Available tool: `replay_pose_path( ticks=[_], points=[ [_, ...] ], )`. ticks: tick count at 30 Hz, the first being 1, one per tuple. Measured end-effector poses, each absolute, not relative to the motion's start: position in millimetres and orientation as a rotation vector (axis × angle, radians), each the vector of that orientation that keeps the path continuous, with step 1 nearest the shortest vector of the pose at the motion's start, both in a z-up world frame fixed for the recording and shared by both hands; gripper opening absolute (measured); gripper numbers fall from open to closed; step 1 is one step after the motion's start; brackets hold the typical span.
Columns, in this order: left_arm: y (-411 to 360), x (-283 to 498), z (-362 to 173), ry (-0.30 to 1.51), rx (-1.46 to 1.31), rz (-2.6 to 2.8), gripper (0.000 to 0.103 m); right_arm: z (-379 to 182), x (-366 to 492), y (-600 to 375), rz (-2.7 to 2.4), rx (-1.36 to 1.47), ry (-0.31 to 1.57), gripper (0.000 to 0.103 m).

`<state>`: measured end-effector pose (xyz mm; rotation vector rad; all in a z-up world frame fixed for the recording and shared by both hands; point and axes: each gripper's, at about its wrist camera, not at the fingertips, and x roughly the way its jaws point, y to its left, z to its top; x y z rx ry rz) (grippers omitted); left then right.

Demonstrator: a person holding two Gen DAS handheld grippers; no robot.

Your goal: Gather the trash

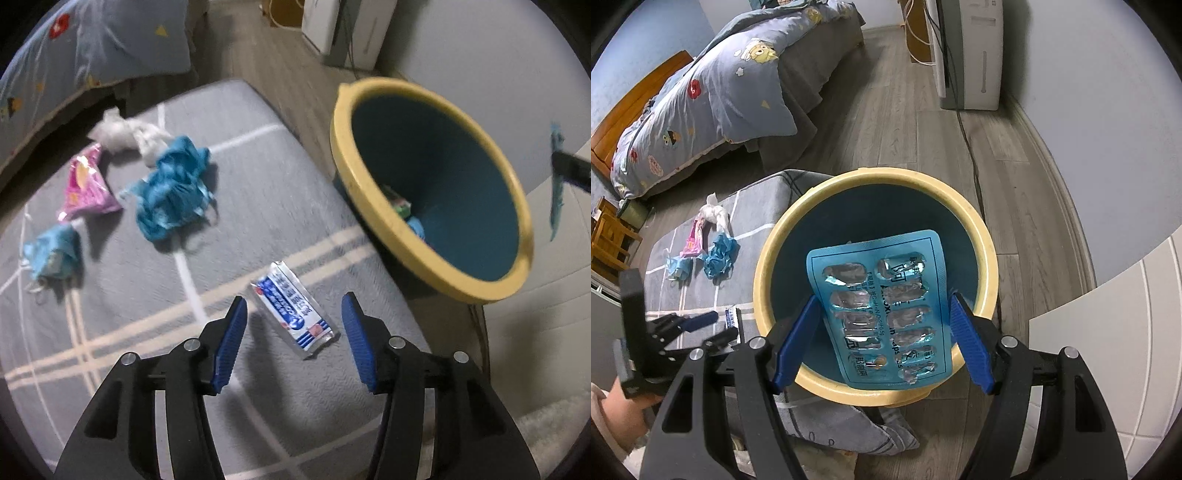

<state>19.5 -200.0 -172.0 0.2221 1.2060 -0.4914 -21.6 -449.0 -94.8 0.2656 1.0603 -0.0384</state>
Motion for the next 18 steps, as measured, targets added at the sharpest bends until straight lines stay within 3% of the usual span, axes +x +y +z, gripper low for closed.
replay_pose_path(
  ticks=[4,6,11,15,18],
  points=[
    [-203,22,-178,1.207,0.244,-0.470,0.053,-98,-19,-446,-0.034,0.252,1.068,0.071],
    [-203,21,-177,1.188,0.265,-0.472,0.035,-99,-18,-445,-0.032,0.247,1.070,0.071],
    [-193,24,-171,1.172,0.243,-0.490,0.030,-100,-17,-442,-0.023,0.239,1.067,0.071],
    [-189,30,-151,1.113,0.276,-0.517,0.008,-101,-15,-444,-0.019,0.252,1.065,0.071],
    [-195,35,-129,1.061,0.267,-0.548,0.005,-100,-14,-445,-0.020,0.254,1.064,0.071]
  ],
)
